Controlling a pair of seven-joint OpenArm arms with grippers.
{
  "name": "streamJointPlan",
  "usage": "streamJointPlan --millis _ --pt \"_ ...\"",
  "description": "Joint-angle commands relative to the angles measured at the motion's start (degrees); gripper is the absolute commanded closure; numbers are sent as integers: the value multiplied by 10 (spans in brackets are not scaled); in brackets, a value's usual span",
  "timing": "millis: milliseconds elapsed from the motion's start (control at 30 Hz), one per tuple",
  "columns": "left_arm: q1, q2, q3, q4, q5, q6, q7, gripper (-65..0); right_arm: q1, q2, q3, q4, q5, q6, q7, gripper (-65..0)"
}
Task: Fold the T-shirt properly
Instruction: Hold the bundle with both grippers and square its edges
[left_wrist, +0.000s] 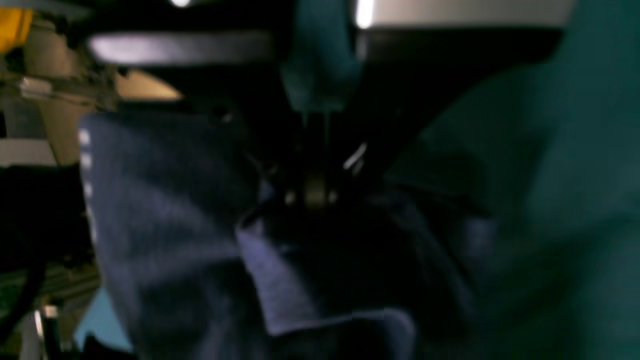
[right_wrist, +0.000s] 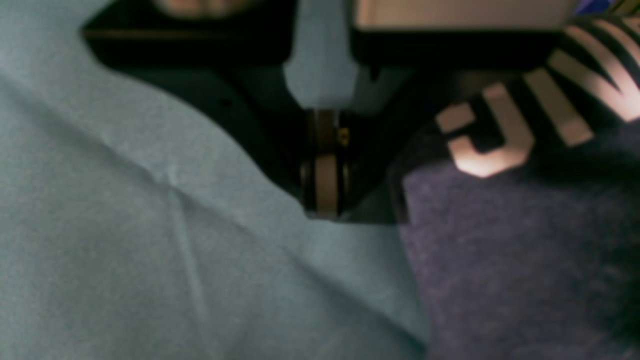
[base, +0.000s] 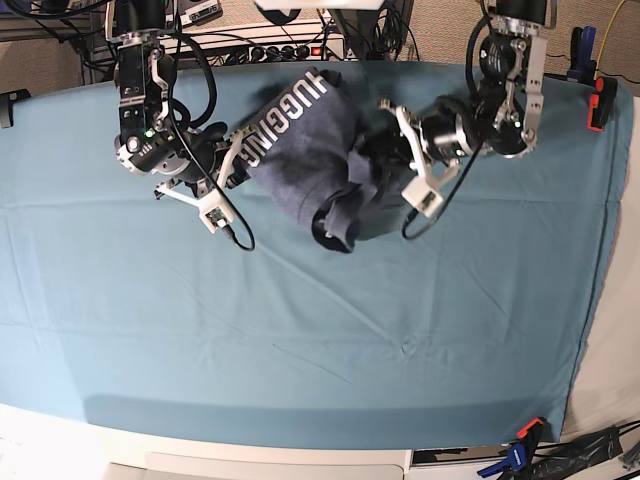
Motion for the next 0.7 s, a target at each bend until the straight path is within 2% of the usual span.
streamJointPlan --millis 0,200,333,433,533,667 --pt "-12 0 -1 9 -7 -4 -15 0 -3 4 -1 2 6 5 -21 0" --pt "-47 0 -1 9 2 3 -19 0 -3 4 -27 2 24 5 -23 0" --pt "-65 0 -1 9 6 3 -19 0 -3 4 -104 2 19 5 -21 0" --pt "-80 -3 -1 9 30 5 -19 0 -3 4 -173 2 -25 -4 -20 0" --pt "-97 -19 -1 9 50 10 -19 0 -3 4 -228 2 -64 -20 -17 0" --pt "-115 -61 -2 9 67 29 -17 0 -3 4 -270 2 -79 -25 -18 0"
